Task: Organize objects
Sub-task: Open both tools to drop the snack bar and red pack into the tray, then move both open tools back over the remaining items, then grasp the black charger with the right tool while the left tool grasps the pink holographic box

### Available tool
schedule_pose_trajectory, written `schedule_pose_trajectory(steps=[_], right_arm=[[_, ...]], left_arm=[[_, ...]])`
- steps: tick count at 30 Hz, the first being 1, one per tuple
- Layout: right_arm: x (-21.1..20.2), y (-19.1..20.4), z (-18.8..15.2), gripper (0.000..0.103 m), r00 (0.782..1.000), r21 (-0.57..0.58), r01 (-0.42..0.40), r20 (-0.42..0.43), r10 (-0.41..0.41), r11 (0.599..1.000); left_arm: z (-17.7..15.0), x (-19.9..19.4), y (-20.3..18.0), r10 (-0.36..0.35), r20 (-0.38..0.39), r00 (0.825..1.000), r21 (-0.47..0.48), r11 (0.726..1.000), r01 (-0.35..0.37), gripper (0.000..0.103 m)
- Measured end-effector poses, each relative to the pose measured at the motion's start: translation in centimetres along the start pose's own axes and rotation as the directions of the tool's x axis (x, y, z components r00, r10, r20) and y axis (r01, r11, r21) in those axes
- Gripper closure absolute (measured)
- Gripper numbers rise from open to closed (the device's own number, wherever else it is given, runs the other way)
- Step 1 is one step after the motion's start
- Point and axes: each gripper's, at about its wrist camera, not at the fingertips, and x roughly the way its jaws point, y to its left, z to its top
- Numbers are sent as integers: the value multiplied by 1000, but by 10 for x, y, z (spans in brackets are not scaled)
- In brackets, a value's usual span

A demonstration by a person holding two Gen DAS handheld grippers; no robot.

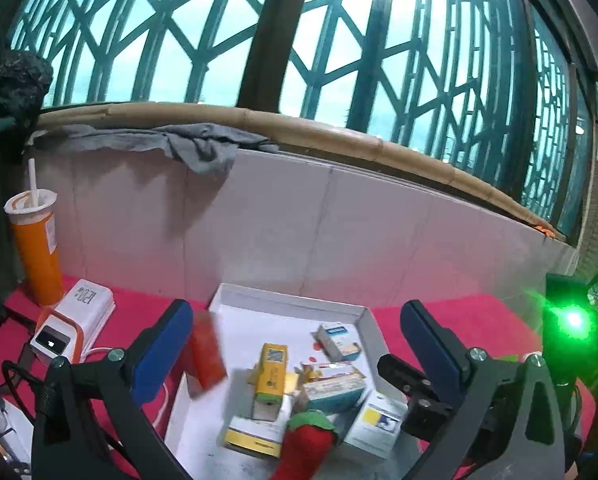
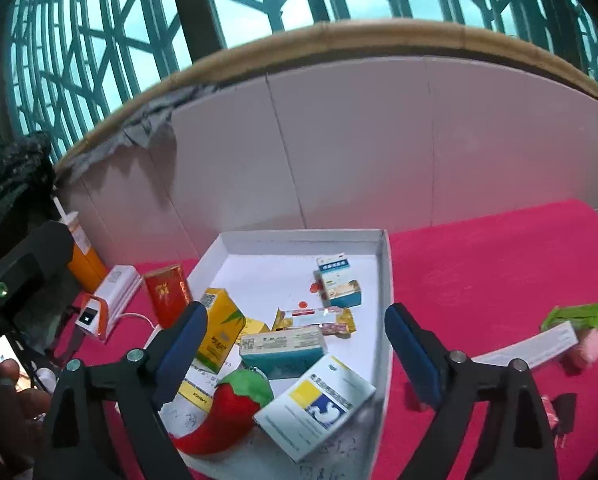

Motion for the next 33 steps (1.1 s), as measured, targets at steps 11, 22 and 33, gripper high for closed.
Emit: schedule_pose_trajectory(steps=[11, 22, 33], right_arm=[[-86, -43, -19, 7, 991, -20, 66, 118, -63, 998], [-174, -205, -58, 6, 943, 325, 248, 136, -305, 913], [-111, -241, -93, 33, 948, 180, 309, -136, -287, 934]], left_arm=[[-27, -23, -45, -142, -77, 987, -8, 990, 142, 0], [-64, -6, -83, -226, -207, 952, 16, 972, 234, 0], [-117, 27, -165, -241, -413, 878, 238, 902, 360, 0]])
